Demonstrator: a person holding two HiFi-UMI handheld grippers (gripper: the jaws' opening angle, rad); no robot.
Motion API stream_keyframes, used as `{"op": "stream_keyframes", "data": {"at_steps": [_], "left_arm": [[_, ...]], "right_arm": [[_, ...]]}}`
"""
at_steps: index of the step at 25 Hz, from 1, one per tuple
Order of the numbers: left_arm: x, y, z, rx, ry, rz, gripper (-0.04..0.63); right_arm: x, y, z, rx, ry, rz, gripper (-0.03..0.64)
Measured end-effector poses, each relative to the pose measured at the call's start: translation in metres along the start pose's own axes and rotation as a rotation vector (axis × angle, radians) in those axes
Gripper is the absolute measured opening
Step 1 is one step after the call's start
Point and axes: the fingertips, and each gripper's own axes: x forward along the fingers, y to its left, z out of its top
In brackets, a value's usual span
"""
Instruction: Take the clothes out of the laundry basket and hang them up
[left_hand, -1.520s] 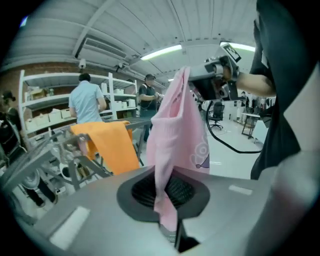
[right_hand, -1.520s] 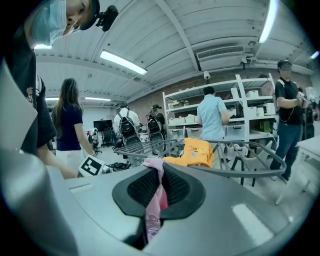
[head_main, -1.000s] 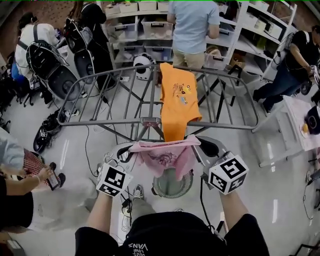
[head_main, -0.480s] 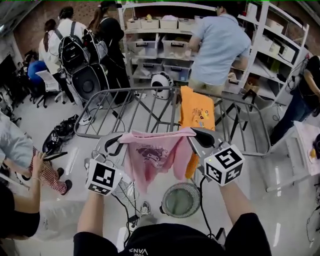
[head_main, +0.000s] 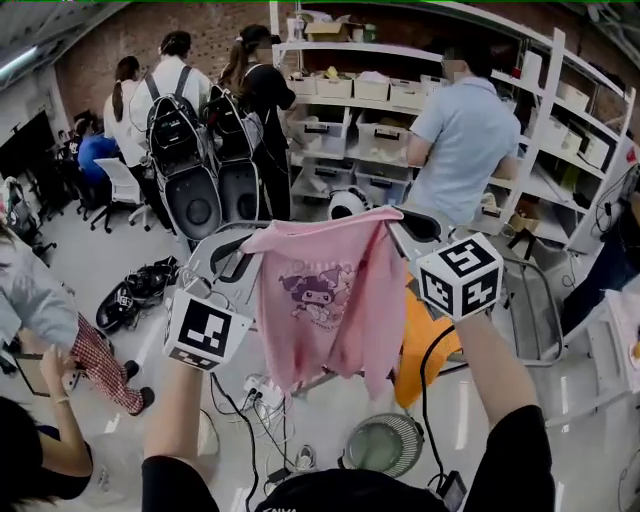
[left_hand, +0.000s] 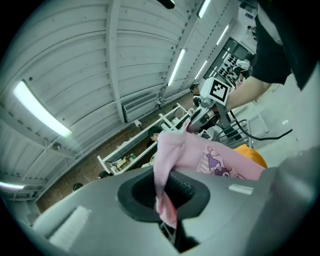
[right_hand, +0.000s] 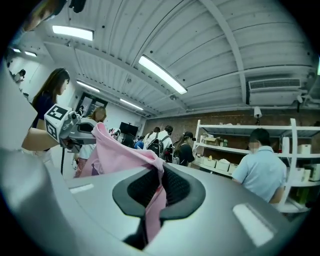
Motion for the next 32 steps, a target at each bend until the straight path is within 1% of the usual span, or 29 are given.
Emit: {"op": "stream_keyframes", "data": {"at_steps": [5,8,12,15,18,21,23,27,30,32], "left_arm": [[0.030,0.072,0.000,0.025,-0.036,0.052,0.014],[0.047,0.114,0.007,0.047,-0.060,0.083,0.014],[0.065,0.166,0.026,0.085,-0.096,0.114,0.014],[0.071,0.184,0.036,0.093,-0.128,0.119,0.014],[0.075,0.179,0.032,0.063,-0.156,0.098,0.014],[0.083,0.163,0.017,0.024,-0.156,0.063,0.014],[0.090,0.145,0.004,-0.007,-0.141,0.036,0.014],[0.108,0.087,-0.024,-0.085,-0.086,-0.013,0.014],[0.118,0.031,-0.045,-0.145,-0.027,-0.054,0.014],[0.126,-0.007,-0.056,-0.169,0.014,-0.084,0.014]], "right_arm": [[0.076,-0.027,0.048,-0.043,-0.009,-0.043,0.018],[0.118,-0.044,0.076,-0.026,-0.036,-0.071,0.018],[0.161,-0.066,0.124,-0.003,-0.089,-0.110,0.018],[0.181,-0.076,0.153,0.015,-0.127,-0.127,0.019],[0.198,-0.079,0.159,0.011,-0.138,-0.137,0.020],[0.214,-0.079,0.144,0.004,-0.118,-0.142,0.019],[0.222,-0.079,0.120,0.007,-0.092,-0.135,0.020],[0.228,-0.083,0.043,0.042,-0.015,-0.083,0.020],[0.225,-0.084,-0.016,0.080,0.043,-0.033,0.020],[0.221,-0.087,-0.052,0.109,0.082,-0.010,0.020]]}}
